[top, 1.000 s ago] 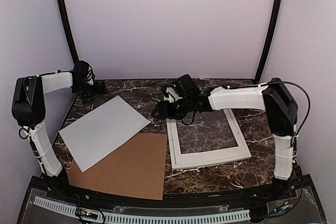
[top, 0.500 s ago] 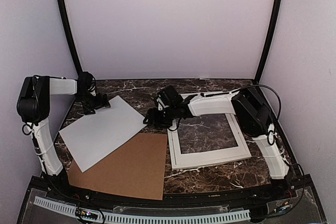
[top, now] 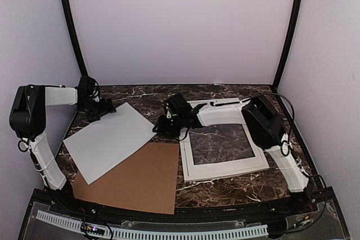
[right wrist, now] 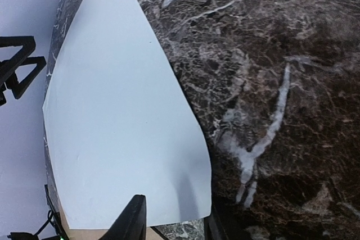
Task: Put the photo into the frame
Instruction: Pick up the photo from the backboard.
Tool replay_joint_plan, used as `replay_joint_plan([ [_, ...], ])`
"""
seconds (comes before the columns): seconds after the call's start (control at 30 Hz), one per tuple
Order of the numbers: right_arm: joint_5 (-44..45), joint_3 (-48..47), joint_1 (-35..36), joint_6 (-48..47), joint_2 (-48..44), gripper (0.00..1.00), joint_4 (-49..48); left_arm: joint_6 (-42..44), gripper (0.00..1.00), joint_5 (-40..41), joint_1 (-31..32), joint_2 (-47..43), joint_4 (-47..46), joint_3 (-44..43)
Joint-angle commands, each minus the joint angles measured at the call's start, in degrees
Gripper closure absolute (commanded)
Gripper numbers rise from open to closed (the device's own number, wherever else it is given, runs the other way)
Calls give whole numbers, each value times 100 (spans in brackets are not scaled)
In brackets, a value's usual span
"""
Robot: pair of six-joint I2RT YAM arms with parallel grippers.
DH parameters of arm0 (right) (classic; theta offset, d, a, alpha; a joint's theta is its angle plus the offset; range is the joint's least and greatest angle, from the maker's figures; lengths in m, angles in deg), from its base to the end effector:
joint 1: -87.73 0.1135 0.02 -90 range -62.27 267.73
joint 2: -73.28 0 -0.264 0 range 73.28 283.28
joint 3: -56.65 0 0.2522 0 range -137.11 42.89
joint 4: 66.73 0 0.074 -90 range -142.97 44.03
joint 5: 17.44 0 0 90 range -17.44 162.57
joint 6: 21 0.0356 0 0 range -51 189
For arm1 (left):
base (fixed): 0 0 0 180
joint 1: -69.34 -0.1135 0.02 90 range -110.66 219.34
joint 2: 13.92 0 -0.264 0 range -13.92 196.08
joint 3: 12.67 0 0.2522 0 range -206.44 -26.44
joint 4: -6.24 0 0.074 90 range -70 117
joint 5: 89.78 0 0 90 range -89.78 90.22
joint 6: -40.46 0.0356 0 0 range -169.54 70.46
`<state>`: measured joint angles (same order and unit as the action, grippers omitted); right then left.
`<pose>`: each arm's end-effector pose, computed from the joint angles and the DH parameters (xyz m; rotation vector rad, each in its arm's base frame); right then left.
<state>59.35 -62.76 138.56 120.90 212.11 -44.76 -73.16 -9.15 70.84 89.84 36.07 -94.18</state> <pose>0.3336 0.4223 0.1316 -0.1103 2.5686 1.0914 0.3830 -0.0158 0.1883 -0.4110 2.4700 -0.3872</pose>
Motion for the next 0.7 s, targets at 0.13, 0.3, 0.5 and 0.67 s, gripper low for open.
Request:
replay_joint_plan([
  [0.13, 287, 70, 48, 204, 42, 83, -452, -86, 2, 2, 7, -709, -131, 183],
  [0.3, 174, 207, -160, -292, -430, 100, -691, 11, 2, -203, 74, -1162, -290, 360],
  [0.5, -809, 803, -634, -1286, -1769, 100, -535, 263, 2, -733, 282, -1763, -615, 410],
  [0.67, -1052, 1207, -906, -2523, -3143, 100, 570, 572, 2, -1371, 572, -2199, -1032, 353],
])
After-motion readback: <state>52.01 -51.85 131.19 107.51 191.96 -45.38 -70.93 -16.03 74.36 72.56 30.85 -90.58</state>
